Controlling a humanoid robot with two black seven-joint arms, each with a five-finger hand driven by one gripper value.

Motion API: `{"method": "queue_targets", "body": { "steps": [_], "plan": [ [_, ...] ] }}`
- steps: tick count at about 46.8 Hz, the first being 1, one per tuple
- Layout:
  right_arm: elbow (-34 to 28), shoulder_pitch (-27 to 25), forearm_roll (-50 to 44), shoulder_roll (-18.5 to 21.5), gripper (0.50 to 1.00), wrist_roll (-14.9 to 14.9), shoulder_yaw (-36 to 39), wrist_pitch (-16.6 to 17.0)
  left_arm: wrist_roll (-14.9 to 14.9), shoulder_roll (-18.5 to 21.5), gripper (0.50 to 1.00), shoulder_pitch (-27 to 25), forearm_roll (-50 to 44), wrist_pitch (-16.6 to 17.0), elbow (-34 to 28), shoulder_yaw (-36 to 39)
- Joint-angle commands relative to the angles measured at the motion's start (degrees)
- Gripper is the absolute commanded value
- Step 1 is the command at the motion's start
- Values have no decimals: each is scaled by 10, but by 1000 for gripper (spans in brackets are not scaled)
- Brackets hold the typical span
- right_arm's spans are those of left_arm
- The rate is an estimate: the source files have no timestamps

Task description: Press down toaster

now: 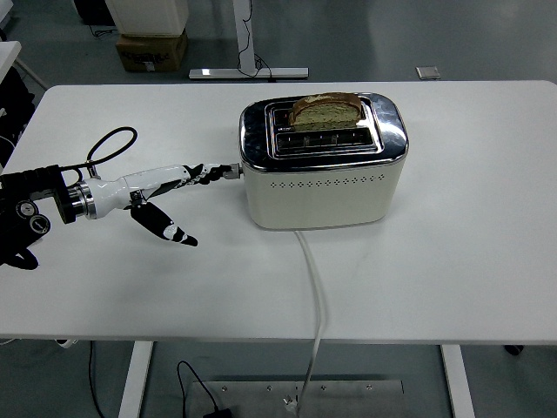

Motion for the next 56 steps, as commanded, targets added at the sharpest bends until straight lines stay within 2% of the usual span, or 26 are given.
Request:
{"method": "queue_targets", "body": {
  "steps": [1, 27, 35, 56],
  "plan": [
    [0, 0, 0, 0, 998, 0, 0, 0, 0, -1, 1000, 1, 0, 1, 0, 0],
    [0, 0, 0, 0, 998, 0, 0, 0, 0, -10, 1000, 2, -4, 2, 14, 4],
    [0, 0, 0, 0, 998, 0, 0, 0, 0, -11, 1000, 7, -5, 24, 15, 9],
    [0, 0, 0, 0, 1000, 0, 0, 0, -1, -14, 1000, 9, -11, 27, 18, 20]
  ]
}}
